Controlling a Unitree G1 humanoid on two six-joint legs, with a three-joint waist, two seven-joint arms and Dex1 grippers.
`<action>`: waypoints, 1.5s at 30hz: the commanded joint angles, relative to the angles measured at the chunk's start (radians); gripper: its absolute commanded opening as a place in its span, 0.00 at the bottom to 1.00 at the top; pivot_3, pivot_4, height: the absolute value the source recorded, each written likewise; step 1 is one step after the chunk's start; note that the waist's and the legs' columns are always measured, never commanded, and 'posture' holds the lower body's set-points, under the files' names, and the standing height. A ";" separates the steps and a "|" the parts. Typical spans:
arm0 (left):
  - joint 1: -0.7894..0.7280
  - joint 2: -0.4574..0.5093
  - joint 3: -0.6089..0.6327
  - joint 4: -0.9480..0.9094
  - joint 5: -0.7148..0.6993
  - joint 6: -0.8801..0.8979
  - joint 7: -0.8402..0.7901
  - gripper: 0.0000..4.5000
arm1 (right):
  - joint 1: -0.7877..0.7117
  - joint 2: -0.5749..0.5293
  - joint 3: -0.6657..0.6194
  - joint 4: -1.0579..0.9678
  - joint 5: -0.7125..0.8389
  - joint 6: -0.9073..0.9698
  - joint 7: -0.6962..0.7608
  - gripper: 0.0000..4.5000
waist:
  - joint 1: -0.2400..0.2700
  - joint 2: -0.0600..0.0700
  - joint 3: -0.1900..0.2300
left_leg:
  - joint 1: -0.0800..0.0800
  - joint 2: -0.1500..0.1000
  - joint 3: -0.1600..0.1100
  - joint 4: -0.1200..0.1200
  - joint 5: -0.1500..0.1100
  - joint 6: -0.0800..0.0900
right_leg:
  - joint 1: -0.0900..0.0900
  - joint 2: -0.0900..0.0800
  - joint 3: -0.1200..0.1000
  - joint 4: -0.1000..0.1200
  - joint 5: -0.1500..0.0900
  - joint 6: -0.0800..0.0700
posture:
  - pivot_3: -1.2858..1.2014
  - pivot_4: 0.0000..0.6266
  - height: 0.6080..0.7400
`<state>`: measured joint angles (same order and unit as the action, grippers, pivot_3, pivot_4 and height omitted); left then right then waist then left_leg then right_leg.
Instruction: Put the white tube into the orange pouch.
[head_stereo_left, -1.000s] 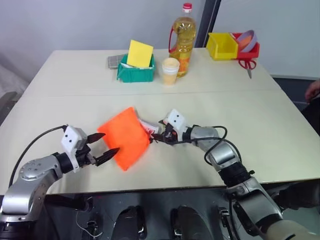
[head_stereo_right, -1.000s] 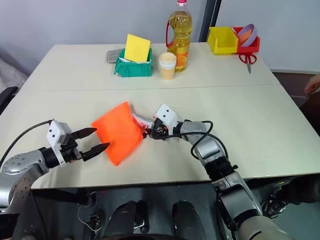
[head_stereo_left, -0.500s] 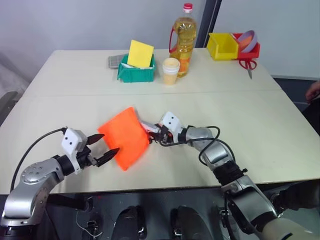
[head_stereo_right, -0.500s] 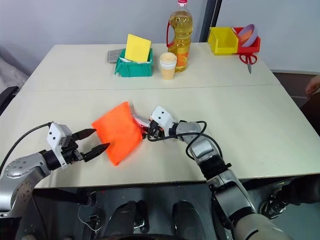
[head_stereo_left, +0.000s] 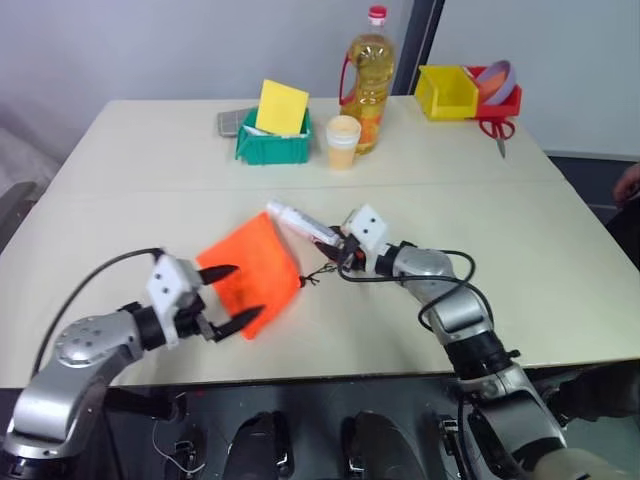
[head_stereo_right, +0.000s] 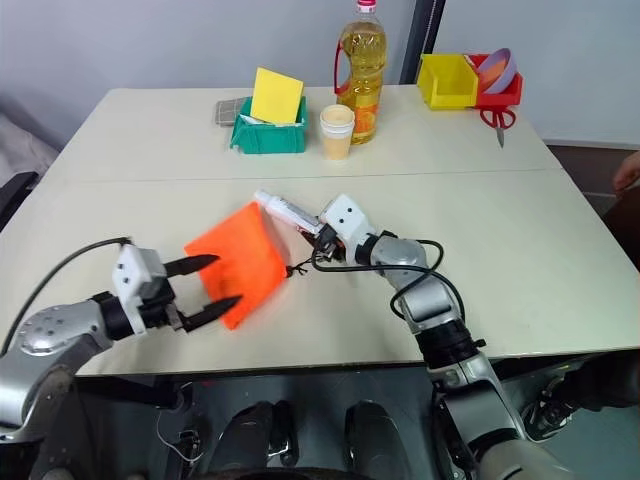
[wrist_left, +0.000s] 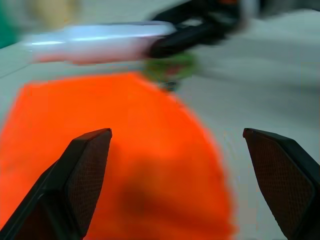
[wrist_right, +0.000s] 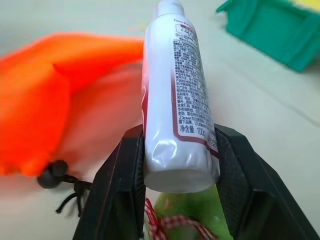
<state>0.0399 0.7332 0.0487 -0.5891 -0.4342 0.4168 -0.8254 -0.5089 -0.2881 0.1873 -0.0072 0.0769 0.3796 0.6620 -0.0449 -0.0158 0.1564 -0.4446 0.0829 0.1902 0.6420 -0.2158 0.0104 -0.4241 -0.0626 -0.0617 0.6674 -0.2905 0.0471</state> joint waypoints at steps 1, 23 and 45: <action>-0.046 0.005 -0.090 -0.049 0.134 -0.032 0.056 1.00 | 0.035 -0.010 -0.006 -0.127 0.050 0.021 0.026 0.38 | -0.001 0.000 0.000 | 0.000 0.000 0.000 0.000 0.000 0.000 | 0.000 0.000 0.000 0.000 0.000 0.000 | 0.52 0.24 1.00; -0.028 -0.056 -0.243 -0.057 0.643 -0.061 0.285 0.88 | 0.125 -0.105 -0.039 -0.256 0.133 0.103 0.060 0.37 | 0.002 0.000 0.000 | 0.000 0.000 0.000 0.000 -0.001 0.008 | -0.001 0.001 0.000 0.000 -0.001 -0.002 | 0.52 0.24 1.00; -0.130 -0.228 0.090 0.016 -0.036 0.284 0.127 0.02 | 0.360 -0.265 -0.181 -0.510 0.346 0.206 0.163 0.37 | 0.009 0.000 0.000 | 0.001 0.000 -0.002 0.004 -0.002 0.010 | 0.004 0.001 -0.001 0.000 0.001 0.002 | 0.52 0.24 1.00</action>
<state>-0.0661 0.5071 0.0987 -0.5835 -0.3999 0.6737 -0.6821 -0.1637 -0.5443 0.0441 -0.4393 0.3670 0.5747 0.8117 -0.0361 -0.0163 0.1564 -0.4430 0.0830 0.1874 0.6456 -0.2176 0.0200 -0.4197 -0.0613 -0.0631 0.6675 -0.2900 0.0485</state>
